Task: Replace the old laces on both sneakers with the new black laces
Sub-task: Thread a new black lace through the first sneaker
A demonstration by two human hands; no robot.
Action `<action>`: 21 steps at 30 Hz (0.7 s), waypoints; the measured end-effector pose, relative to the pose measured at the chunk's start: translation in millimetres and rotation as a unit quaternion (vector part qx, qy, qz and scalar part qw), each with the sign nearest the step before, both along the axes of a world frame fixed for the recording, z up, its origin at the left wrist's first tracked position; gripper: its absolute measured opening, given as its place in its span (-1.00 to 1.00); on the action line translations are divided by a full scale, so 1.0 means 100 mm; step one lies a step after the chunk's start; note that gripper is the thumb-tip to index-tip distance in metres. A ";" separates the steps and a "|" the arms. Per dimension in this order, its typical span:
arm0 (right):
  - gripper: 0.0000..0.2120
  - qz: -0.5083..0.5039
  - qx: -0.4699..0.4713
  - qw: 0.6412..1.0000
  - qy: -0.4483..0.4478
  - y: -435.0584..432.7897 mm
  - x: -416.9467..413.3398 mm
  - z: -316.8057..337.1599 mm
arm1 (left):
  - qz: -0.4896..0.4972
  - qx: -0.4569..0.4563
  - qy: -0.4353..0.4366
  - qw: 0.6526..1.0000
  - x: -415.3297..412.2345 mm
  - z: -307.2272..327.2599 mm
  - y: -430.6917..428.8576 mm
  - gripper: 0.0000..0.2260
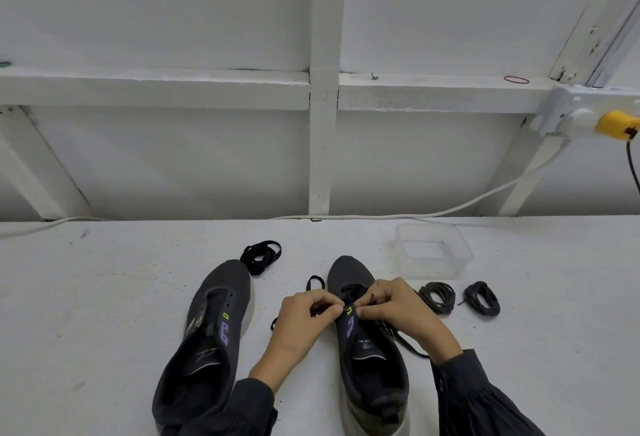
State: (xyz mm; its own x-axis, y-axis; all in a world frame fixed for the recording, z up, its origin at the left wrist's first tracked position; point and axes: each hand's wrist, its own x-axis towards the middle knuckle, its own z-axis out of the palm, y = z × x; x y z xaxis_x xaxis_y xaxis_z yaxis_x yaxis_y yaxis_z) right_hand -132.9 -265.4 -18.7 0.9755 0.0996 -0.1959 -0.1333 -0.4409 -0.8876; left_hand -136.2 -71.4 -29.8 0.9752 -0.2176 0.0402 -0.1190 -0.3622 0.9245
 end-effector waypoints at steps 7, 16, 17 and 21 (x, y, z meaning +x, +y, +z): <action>-0.85 -0.015 0.046 0.999 0.012 -0.01 -0.02 -0.03 | -0.037 0.115 -0.065 0.991 0.02 0.14 -0.02 -0.74; -0.89 -0.013 0.064 0.998 0.014 0.01 -0.02 -0.01 | -0.040 0.141 -0.084 0.986 0.07 0.17 -0.07 -0.91; -0.90 -0.015 0.064 0.998 0.014 0.01 -0.02 -0.01 | -0.039 0.140 -0.085 0.986 0.08 0.17 -0.09 -0.91; -0.91 -0.022 0.061 0.998 0.018 0.02 -0.03 -0.01 | -0.022 0.127 -0.071 0.989 0.11 0.16 -0.12 -0.94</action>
State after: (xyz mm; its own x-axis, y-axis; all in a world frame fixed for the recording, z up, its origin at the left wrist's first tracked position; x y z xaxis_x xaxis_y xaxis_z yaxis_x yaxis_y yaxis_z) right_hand -135.6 -263.6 -19.9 0.9721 0.0828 -0.2193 -0.1819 -0.3234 -0.9286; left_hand -125.2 -83.2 -14.2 0.9530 -0.2802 0.1149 -0.2620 -0.5724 0.7770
